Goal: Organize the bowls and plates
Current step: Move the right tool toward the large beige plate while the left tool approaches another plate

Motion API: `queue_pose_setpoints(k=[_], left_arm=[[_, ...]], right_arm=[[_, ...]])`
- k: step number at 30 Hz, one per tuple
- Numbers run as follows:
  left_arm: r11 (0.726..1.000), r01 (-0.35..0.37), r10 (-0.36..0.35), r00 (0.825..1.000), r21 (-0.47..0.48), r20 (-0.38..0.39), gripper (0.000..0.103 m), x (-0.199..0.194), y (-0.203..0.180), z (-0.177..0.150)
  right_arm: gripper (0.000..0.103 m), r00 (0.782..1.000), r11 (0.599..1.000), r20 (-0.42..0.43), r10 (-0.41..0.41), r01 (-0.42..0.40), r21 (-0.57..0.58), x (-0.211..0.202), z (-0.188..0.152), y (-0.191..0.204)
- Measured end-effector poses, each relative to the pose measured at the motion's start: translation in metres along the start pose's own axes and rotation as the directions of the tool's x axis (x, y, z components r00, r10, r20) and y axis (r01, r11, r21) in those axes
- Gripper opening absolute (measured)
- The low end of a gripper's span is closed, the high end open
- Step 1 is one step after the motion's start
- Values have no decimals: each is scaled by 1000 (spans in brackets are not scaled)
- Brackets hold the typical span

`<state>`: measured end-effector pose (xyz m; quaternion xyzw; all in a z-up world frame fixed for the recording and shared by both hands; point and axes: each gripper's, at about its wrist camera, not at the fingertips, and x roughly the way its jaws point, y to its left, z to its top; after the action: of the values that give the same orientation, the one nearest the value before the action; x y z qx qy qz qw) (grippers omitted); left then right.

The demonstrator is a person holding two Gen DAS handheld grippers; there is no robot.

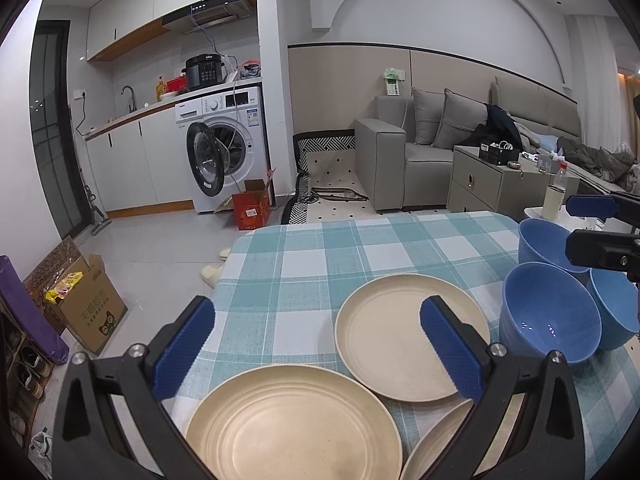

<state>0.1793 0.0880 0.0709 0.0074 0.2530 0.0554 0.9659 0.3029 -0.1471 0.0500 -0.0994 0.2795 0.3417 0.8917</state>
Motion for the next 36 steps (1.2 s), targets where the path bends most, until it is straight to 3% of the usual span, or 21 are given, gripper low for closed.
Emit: queue_pose_setpoints(k=[20, 36], left_arm=[[1000, 0, -2, 994, -20, -112, 103, 55, 9, 11], [1000, -1, 2, 966, 3, -260, 103, 109, 1, -1]], right_arm=[[103, 984, 1000, -178, 10, -8, 9, 81, 24, -30], [103, 927, 999, -375, 10, 4, 36, 148, 13, -57]])
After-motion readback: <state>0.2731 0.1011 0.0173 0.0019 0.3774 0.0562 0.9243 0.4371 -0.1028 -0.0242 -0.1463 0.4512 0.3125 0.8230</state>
